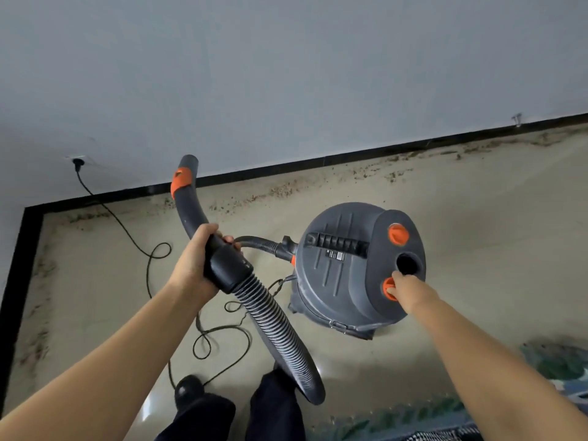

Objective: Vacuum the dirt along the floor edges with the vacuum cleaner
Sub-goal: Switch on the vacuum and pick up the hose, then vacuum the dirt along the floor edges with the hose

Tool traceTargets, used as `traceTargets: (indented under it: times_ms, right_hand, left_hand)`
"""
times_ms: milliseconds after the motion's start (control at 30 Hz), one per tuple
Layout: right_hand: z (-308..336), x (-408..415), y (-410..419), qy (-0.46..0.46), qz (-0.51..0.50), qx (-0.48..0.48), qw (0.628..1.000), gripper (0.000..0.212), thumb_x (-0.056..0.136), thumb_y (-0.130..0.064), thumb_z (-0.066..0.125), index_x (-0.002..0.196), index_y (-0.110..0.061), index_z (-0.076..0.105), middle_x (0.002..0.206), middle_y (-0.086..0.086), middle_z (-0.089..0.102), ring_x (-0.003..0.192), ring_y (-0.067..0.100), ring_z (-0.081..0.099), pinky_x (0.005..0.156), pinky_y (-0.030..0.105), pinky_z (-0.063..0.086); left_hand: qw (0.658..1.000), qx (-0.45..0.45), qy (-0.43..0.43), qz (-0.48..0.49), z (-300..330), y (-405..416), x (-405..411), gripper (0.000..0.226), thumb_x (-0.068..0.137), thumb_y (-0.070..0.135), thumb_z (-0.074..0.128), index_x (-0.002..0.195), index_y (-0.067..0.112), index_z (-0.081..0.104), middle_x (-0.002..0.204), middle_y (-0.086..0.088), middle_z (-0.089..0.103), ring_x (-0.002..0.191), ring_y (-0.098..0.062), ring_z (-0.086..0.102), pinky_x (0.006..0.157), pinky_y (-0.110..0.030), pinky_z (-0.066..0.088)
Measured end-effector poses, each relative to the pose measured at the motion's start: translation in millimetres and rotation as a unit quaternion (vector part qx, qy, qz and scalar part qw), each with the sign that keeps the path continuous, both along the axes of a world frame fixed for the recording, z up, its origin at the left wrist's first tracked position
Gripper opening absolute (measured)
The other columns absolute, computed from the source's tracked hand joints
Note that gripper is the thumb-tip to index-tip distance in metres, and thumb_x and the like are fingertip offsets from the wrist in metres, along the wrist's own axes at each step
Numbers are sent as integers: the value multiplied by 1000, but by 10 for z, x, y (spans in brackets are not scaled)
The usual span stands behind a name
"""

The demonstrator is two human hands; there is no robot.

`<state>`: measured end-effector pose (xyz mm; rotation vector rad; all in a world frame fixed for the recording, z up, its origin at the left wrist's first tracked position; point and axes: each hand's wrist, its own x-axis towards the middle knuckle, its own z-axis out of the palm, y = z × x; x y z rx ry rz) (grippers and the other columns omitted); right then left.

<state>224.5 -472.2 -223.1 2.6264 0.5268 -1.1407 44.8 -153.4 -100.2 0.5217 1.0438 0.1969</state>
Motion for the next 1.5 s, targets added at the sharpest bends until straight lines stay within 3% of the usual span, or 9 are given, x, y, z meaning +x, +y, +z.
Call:
traceTargets:
  times_ms: [200,333,467,700,1100,1267,1400,1433,1500]
  right_hand:
    - [-2,14,-13,24,4,-1,1000,36,102,-24,38,131,-4,35,124,20,51,110,33,54,82,34,39]
    - [-46,4,-52,24,-12,19,999,33,101,-23,38,128,-4,38,120,20,53,107,33,56,78,34,37]
    - [-70,-12,-74,17,-19,33,999,31,102,-25,37,125,-5,39,120,20,53,107,34,56,83,37,41]
    - [-29,-44,-38,8,-18,38,999,32,99,-20,42,127,-5,39,124,23,52,111,37,54,89,41,43]
    - [220,-125,191,-39,-76,-18,996,31,96,-14,46,125,-6,54,127,13,57,115,32,55,91,38,46]
    - [810,-236,1075,-83,27,135,987,21,99,-18,40,112,-6,53,106,13,61,96,33,60,65,32,40]
    - [1417,-560,2004,-38,48,292,955,27,97,-16,40,77,-4,53,71,15,52,64,24,48,54,29,31]
    - [1568,-652,2217,-20,46,336,940,30,97,-15,40,76,2,54,72,21,54,62,24,46,54,29,32]
    - [1870,-845,2629,20,40,416,908,36,98,-19,41,92,11,60,91,30,63,69,29,55,62,32,43]
  left_hand:
    - [1000,21,3,7,126,-142,157,22,87,26,62,72,14,51,58,-2,58,55,-18,61,68,-32,54]
    - [1000,29,1,-8,141,-282,220,22,88,24,61,72,14,50,57,-2,58,53,-18,60,61,-31,56]
    - [999,30,4,-21,116,-394,225,24,89,24,61,70,14,49,57,-3,58,52,-17,59,58,-30,56]
    - [999,24,16,-32,93,-472,152,22,87,24,62,71,14,49,59,-2,58,58,-18,58,71,-33,53]
    - [999,32,19,-19,186,-314,-50,21,89,23,60,74,12,50,59,-4,58,55,-20,60,62,-35,55]
    - [992,97,72,-20,299,-93,-175,18,87,24,63,91,7,57,61,-4,65,59,-20,65,70,-36,57]
    - [975,175,137,-9,404,177,-353,23,85,23,63,97,7,53,56,-1,69,64,-23,68,74,-41,58]
    - [971,189,149,-3,433,243,-419,21,85,23,63,96,7,53,54,-1,68,61,-23,68,72,-40,58]
    - [961,214,176,7,481,358,-575,20,84,23,63,93,8,53,53,0,68,61,-24,67,73,-40,58]
